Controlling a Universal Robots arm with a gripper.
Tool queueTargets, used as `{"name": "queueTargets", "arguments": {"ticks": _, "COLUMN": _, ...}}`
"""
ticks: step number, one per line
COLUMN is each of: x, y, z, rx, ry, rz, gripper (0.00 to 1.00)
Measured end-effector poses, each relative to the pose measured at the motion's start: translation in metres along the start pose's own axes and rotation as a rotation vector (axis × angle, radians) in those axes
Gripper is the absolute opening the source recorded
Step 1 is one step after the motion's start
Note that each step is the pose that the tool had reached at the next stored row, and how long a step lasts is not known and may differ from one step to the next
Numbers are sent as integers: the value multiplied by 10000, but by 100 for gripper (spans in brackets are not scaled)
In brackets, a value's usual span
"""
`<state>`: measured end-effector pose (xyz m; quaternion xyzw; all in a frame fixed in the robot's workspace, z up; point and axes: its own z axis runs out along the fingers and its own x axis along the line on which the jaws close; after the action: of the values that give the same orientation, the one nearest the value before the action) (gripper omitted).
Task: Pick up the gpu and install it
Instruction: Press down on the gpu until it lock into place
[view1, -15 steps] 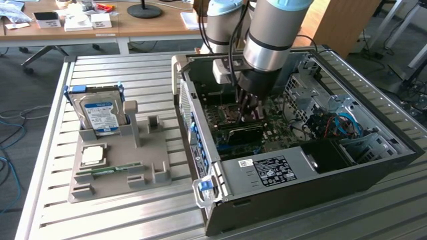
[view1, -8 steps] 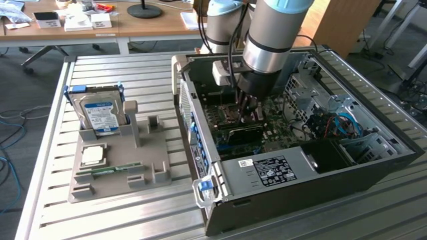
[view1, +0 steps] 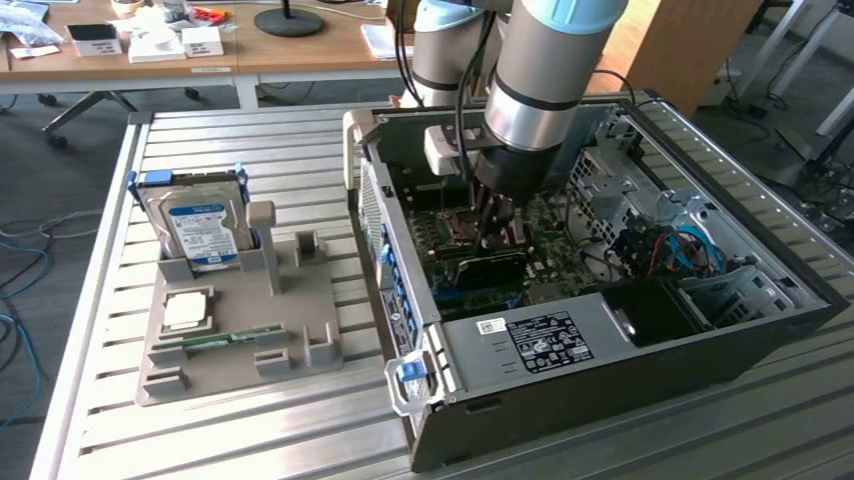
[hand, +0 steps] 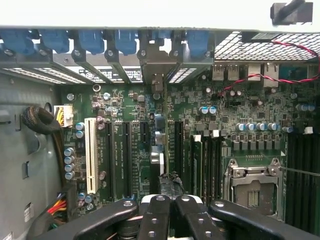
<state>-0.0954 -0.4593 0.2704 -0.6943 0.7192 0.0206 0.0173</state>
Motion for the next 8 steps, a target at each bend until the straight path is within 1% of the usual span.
{"name": "queueTargets", "arguments": {"ticks": 8, "x": 1, "y": 2, "z": 33, "rx": 1, "ry": -4, "rz": -1, "gripper": 11}}
